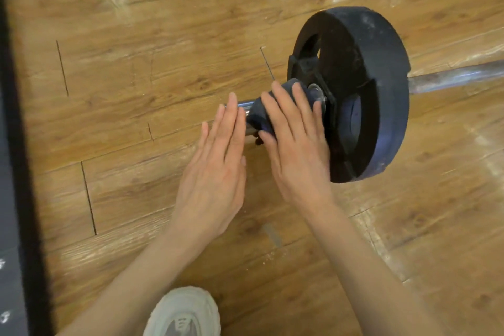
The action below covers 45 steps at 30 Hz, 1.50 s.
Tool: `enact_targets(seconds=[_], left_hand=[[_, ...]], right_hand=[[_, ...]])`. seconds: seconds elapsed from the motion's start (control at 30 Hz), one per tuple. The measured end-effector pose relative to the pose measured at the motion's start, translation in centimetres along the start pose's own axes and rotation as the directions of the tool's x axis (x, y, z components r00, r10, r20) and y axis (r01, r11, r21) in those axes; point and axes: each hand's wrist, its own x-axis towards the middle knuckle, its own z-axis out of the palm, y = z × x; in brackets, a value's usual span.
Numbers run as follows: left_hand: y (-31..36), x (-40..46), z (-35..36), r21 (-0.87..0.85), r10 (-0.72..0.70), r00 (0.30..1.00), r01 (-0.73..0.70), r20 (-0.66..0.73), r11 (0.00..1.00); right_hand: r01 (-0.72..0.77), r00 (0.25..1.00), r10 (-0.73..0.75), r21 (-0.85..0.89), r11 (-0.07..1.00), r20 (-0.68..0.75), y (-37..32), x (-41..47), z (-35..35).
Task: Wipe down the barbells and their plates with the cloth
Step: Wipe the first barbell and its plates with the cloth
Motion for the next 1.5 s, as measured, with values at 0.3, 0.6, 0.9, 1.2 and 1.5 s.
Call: enact_targets(seconds=[0.3,0.6,0.9,1.2,1.5], left_hand=[[-1.7,2.8,-1.1,-0.100,0.010,0.999,-0.014,-0.035,0.995],[-3.1,5.3,-1.7,-0.159,0.016,0.999,-0.022,-0.044,0.987],[-4.0,7.2,-1.5,-0.271,-0.015,0.996,-0.008,-0.085,0.963],[-4.5,8.2,-1.7,-0.444,-0.087,0.990,0.030,-0.107,0.895],[-4.1,7.3,-1.2,-0.169,0.026,0.994,-0.044,-0.111,0.985]], right_hand=[[-0.119,0.983,0.127,0.061,0.991,-0.134,-0.8,3.3,2.9],[-0.181,0.958,0.199,0.105,0.978,-0.205,-0.9,4.8,4.9],[-0.226,0.935,0.257,0.145,0.963,-0.246,-1.6,5.4,6.7],[-0.262,0.929,0.283,0.113,0.958,-0.241,-2.5,6.4,7.3],[-0.254,0.934,0.274,0.112,0.961,-0.227,-1.1,8.2,6.5]])
